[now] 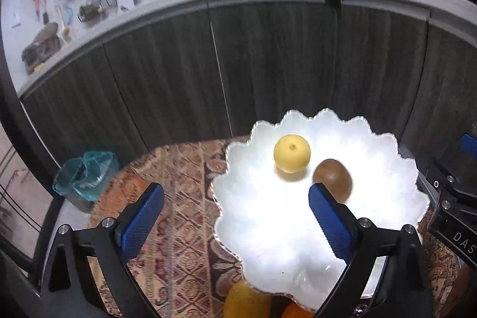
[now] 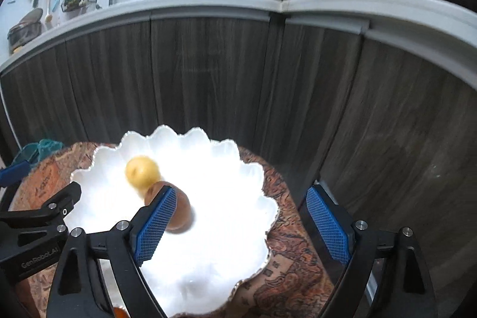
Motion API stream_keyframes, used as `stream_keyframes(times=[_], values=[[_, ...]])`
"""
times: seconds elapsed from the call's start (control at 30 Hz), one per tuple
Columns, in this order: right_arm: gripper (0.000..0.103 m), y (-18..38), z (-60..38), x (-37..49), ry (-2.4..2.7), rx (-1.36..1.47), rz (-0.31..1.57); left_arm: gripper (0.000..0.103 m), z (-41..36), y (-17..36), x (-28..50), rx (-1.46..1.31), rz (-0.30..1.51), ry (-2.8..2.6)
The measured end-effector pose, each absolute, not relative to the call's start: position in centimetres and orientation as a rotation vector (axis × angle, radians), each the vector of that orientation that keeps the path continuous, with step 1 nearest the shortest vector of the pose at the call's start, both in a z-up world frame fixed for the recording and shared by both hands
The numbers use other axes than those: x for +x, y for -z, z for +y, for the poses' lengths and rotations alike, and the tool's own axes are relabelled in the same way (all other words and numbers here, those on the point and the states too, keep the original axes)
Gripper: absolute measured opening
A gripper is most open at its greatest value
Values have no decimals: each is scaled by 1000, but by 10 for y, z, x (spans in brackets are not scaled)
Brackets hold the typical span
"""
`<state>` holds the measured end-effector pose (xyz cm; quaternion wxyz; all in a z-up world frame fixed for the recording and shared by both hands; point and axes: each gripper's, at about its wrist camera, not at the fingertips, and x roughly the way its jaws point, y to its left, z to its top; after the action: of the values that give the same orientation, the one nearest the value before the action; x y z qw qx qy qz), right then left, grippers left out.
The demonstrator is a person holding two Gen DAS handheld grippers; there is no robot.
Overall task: Organize fruits
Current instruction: 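Withdraw both tools from the bowl back over the table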
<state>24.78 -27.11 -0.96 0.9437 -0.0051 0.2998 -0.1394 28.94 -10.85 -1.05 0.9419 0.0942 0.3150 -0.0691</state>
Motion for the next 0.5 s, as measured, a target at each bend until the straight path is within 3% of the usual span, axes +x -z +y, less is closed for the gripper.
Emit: stream_keyframes(times=[0.5], values=[[94,-53,-251,160,295,-44,456,101,-88,-48,201,167,529,144]])
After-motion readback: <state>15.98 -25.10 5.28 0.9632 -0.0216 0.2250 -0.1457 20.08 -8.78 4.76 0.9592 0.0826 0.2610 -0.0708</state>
